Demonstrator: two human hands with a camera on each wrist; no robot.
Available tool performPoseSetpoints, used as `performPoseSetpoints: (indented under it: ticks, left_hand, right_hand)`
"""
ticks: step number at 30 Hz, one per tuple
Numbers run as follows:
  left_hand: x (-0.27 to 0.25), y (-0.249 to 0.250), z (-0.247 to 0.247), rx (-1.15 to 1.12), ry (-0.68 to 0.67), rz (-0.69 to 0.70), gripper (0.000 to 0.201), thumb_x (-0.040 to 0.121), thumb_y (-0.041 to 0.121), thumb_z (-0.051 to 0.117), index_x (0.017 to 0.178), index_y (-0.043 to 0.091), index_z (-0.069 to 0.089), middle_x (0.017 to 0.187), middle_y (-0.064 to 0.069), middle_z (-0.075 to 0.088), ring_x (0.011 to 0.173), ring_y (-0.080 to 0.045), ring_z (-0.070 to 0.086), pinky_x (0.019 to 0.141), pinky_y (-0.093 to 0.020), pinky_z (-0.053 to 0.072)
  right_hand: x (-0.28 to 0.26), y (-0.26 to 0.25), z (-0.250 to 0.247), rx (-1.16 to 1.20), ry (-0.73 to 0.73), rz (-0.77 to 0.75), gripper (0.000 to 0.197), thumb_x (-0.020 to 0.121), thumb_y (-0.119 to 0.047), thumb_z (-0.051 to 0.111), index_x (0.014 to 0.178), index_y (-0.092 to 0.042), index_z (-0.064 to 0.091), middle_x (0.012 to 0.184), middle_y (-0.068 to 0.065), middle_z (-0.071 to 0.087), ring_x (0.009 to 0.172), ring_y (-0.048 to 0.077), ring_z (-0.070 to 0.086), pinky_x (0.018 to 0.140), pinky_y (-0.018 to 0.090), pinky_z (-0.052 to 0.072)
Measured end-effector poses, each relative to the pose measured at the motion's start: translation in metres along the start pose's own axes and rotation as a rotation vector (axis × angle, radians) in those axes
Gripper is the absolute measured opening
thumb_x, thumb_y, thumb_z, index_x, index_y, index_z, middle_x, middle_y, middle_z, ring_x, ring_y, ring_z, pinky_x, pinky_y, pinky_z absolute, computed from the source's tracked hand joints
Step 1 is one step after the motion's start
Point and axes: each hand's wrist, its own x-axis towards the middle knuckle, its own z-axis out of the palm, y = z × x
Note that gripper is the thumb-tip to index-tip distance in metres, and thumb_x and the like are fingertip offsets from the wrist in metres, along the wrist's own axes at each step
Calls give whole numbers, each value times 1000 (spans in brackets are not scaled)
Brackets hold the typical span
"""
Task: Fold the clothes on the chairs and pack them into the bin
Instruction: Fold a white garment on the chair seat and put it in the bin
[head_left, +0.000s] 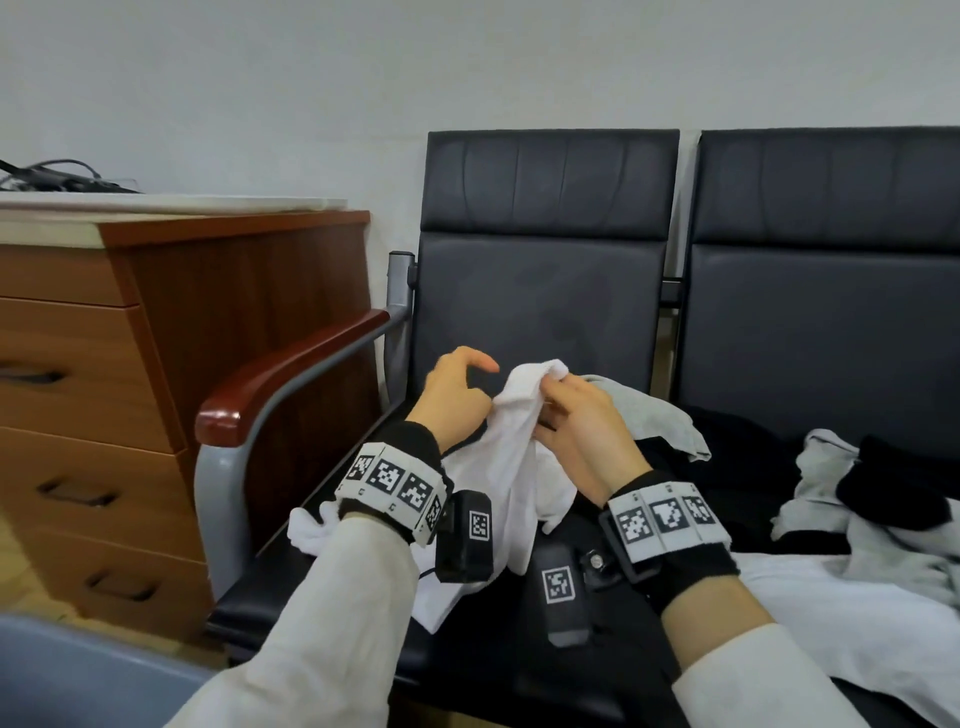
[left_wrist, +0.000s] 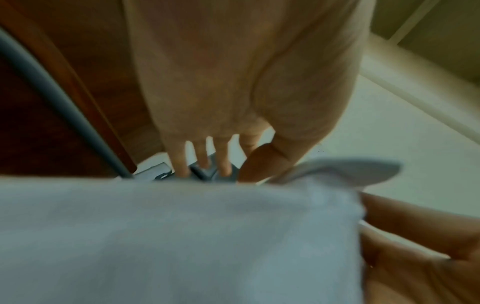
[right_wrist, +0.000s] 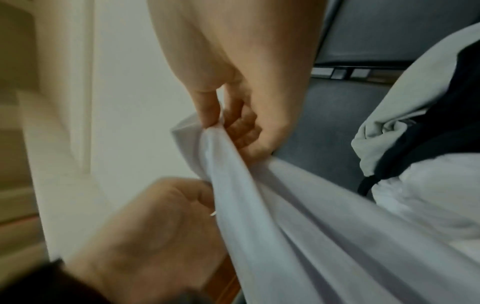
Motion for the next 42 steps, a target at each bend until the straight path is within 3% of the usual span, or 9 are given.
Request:
performPoseSetpoints:
  ticks: [4,12,15,20,24,30,34,38,42]
  left_hand:
    - [-13,-2,15,-302,-357,31,43,84,-13,50,120,11,57,108,-6,68,99,-18,66,85,-33,54]
    - [-9,-34,45,509,-645,-163,46,80,21,49,121,3,58,126,-15,57,114,-30,55,99,-36,46]
    - [-4,-43,45,474,-419,-136,24,91,20,51,105,7,65,111,-12,62,101,-26,57,85,-28,46]
    - [11,-19,6,136,502,77,26,84,38,65,70,20,51,98,-7,58,89,-23,53,77,-28,39]
    - [0,3,-10,307,379,459,24,87,27,61,72,21,45,108,-2,63,101,-22,56,91,-39,45]
    - [-3,-55,-5,344,-177,-143,39,88,45,57,118,23,47,110,-1,61,101,-22,58,90,-33,45]
    - [4,-101,-22,583,-62,-372,41,95,14,43,135,15,45,139,-13,48,125,-30,48,103,-30,39]
    - [6,-137,-32,650,-61,-514,40,95,11,43,134,3,48,137,-17,50,126,-31,48,105,-32,39]
    - [5,-161,-28,622,-73,-635,42,90,21,54,126,1,52,130,-17,55,117,-32,54,98,-33,45]
  right_hand:
    - [-4,-7,-4,22,-86,101,40,102,-28,39,115,3,61,113,23,66,103,31,65,87,38,54]
    - [-1,-18,-16,-143,117,73,34,90,-42,52,86,-9,59,95,14,65,96,25,62,91,45,49]
    - [-2,-30,-22,-71,171,16,40,88,-44,53,95,-6,61,102,19,66,98,29,64,91,44,50]
    - [-2,-47,-53,94,399,-191,26,100,-34,44,93,-17,62,95,2,67,88,18,64,73,30,50]
    - [6,-30,-71,4,507,-223,25,101,-35,41,104,-20,61,111,5,66,101,21,63,81,34,53]
    - [18,17,-95,27,595,-32,29,101,-15,40,119,0,57,102,14,61,116,39,54,87,32,47]
    - [20,42,-118,1,664,138,23,95,-8,47,105,4,64,107,23,63,113,38,56,79,33,42]
    - [17,48,-129,81,822,209,31,75,-44,53,70,-15,63,82,8,60,95,33,58,75,35,43]
    - [13,43,-136,-118,789,207,28,90,-20,59,114,-7,64,119,12,56,104,27,51,96,36,40]
